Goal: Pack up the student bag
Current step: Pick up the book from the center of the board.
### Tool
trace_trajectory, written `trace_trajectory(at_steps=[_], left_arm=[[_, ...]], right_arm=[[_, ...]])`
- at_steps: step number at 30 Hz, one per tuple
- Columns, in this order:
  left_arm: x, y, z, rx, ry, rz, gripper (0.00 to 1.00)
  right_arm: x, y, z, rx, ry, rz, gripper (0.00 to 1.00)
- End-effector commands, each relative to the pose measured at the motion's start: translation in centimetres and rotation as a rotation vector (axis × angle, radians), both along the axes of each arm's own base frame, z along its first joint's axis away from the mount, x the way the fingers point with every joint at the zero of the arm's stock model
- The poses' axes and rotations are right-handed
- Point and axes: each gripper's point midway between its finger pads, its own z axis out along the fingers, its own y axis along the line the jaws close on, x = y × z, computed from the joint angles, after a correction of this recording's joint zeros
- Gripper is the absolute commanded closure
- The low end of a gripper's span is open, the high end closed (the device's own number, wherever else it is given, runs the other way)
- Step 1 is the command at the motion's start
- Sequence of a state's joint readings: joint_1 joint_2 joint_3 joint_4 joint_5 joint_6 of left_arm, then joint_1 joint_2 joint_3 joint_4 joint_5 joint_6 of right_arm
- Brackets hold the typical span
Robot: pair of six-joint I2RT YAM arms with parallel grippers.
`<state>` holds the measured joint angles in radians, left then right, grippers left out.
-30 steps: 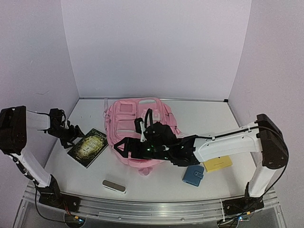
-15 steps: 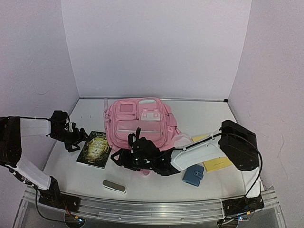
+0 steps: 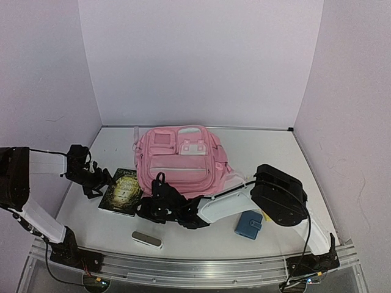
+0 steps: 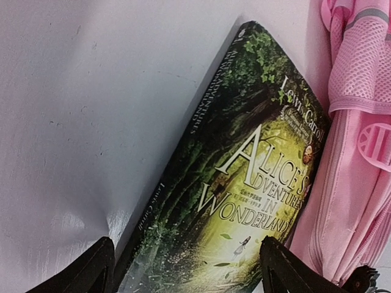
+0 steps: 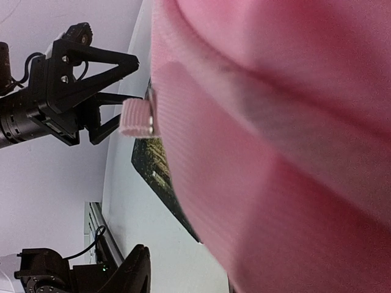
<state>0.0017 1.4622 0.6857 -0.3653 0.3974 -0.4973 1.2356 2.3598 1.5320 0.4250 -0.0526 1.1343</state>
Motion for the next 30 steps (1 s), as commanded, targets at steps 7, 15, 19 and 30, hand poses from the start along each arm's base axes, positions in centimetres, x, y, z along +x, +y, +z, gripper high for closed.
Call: trace_trajectory(at_steps=[7,15,19,30], left_arm=[[-0.3,-0.8,-1.5,-0.041,0.03,-0.036,0.22],[-1.3,-3.0,-0.5,-0.187,0.026,-0.08,0.27],[-1.5,-4.2,1.6,-0.284,-0.026,-0.082,0.32],[-3.0,-6.1,6.2,-0.453,-0.104,-0.104,0.41]], right_arm=[[1.4,1.7,-3.2,-0.057,0.041,-0.069,0.57],[1.4,2.9,-5.6,-0.056,0.087,-0.017,0.58],[1.1,3.4,-5.7,-0.038,0.095,0.023,0.62],[2.0,2.4,-5.8,-0.018,0.106,0.004,0.63]])
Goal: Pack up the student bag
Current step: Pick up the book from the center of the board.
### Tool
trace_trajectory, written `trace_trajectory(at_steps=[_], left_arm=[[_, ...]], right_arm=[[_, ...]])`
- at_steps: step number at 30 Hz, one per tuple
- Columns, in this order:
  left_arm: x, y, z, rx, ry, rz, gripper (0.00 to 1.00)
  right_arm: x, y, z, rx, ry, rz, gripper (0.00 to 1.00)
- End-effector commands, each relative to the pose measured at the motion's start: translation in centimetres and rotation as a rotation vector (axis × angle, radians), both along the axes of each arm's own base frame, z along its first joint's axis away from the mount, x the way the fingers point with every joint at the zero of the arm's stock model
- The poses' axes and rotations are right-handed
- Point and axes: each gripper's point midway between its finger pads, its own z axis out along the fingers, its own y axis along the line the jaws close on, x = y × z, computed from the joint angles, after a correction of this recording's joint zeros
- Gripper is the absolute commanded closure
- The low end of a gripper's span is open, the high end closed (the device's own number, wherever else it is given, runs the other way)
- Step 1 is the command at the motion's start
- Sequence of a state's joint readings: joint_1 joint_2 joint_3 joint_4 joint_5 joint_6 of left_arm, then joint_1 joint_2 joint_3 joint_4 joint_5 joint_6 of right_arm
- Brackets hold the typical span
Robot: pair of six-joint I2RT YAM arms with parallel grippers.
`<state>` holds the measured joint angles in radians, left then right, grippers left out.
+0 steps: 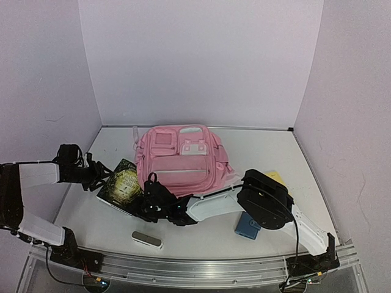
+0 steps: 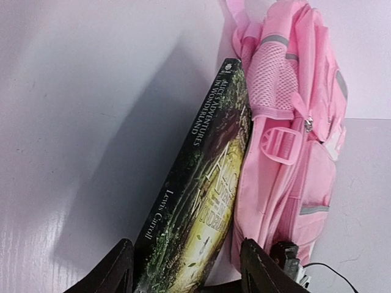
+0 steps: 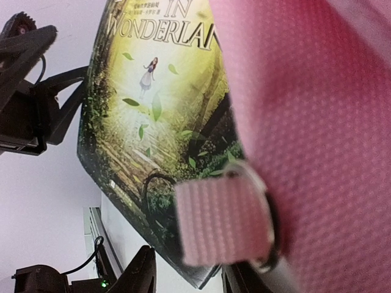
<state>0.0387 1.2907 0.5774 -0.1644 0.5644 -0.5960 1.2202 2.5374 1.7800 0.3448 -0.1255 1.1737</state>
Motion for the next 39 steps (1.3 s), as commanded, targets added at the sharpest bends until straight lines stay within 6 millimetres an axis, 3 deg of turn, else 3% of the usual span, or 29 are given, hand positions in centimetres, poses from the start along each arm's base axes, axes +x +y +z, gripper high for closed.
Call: trace_trajectory(at_steps=[1,10,19,25,39], left_arm=[[-4.2,-4.9,1.4,-0.263,0.102,-0.17,0.41],[-6.2,-5.8,0.9,-0.337,0.153,-0.219,0.44],[-6.7,-6.7,2.7,-0.423,0.137,-0.26,0.48],[-7.5,-7.0,2.5,-0.448,0.165,-0.281,0.48],[-6.9,-8.2,3.6,-0.468,0.142,-0.322,0.49]], right_arm=[[1.0,-1.3,-3.0,-0.015,0.033,-0.028,0.62],[1.5,-2.0,-1.9,0.043,0.028,-0.035,0.62],[1.6,-2.2,-1.3,0.093,0.028,-0.032,0.6],[2.5,-3.2,1.6,0.095,-0.097,-0.054,0.51],[1.9,-3.8,3.4,0.073,-0.297,0.028,0.2]])
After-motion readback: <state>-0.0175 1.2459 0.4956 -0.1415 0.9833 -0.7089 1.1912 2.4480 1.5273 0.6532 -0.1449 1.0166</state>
